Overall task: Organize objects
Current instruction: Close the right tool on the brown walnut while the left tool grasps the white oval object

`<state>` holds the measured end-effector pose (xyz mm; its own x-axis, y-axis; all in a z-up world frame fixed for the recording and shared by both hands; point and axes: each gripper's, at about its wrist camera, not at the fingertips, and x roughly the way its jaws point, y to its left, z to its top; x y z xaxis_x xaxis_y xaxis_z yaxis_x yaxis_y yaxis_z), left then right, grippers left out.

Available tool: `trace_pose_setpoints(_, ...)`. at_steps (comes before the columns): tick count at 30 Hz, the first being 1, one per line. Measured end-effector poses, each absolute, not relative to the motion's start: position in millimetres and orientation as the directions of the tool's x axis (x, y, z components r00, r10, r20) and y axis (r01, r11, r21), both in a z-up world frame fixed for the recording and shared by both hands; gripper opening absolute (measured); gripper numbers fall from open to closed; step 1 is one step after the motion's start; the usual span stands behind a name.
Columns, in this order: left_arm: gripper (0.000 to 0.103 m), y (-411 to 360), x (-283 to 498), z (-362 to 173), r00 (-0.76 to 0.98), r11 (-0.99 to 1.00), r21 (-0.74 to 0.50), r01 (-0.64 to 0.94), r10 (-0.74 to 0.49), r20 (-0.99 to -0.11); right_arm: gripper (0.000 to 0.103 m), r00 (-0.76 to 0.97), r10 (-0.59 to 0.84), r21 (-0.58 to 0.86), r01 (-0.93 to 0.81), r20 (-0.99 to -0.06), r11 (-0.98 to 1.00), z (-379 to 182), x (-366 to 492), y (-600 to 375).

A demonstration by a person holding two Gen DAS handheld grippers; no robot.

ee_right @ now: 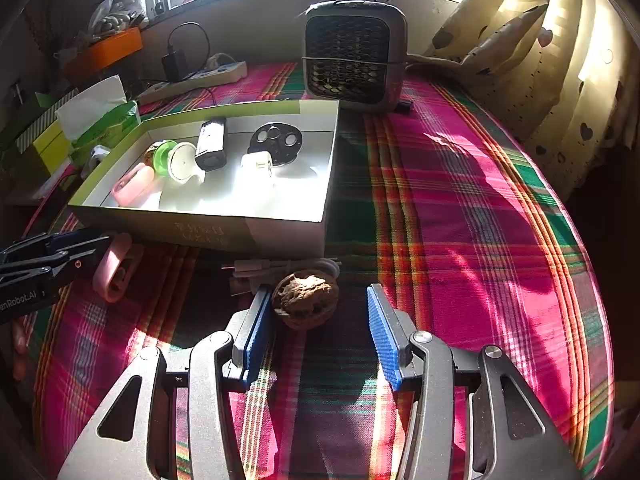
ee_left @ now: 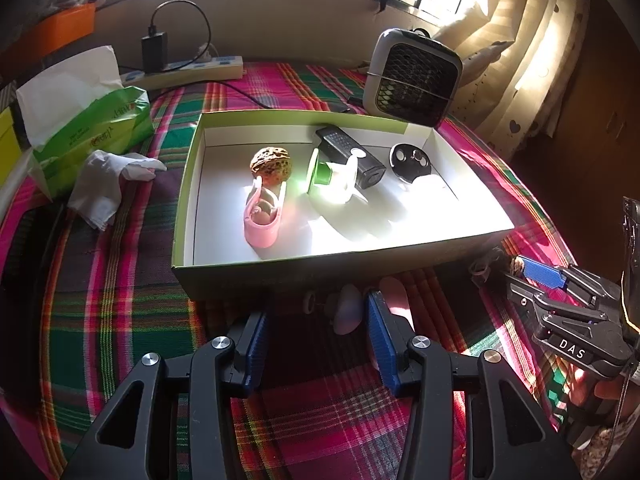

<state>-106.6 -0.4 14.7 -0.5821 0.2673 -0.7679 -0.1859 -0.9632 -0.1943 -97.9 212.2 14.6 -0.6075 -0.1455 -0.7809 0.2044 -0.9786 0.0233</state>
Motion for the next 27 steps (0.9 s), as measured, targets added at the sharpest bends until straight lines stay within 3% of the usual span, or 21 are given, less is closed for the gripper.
trace_pose_setpoints(2,0.033,-0.7,-106.9,14.2,-0.581,-0.965,-0.191,-0.183,0.262,-0.77,0.048,-0.607,-0.145,0.022,0.205,-0.781,-0.979,14.6,-98.0,212.2)
trace_pose_setpoints(6,0.03,-0.5,-106.9,14.0,-0.581,-0.965,-0.189,-0.183,0.261,-0.771,0.048,-0.608,-0.147,0.025,0.205,-0.78,-0.979,14.2,-97.1,212.5)
trace_pose_setpoints(11,0.029,-0.8,-106.0,14.0,-0.584,-0.965,-0.188,-0.182,0.26,-0.769,0.047,-0.609,-0.15,0.027,0.206,-0.779,-0.978,15.1,-96.2,213.0)
trace_pose_setpoints(18,0.029,-0.5,-105.5,13.9,-0.585,-0.965,-0.189,-0.18,0.26,-0.768,0.033,-0.609,-0.165,0.036,0.218,-0.776,-0.975,15.8,-94.6,212.2)
trace_pose_setpoints(27,0.029,-0.2,-105.1,13.8,-0.585,-0.965,-0.188,-0.181,0.259,-0.768,0.033,-0.609,-0.174,0.046,0.22,-0.774,-0.975,16.0,-94.9,212.4)
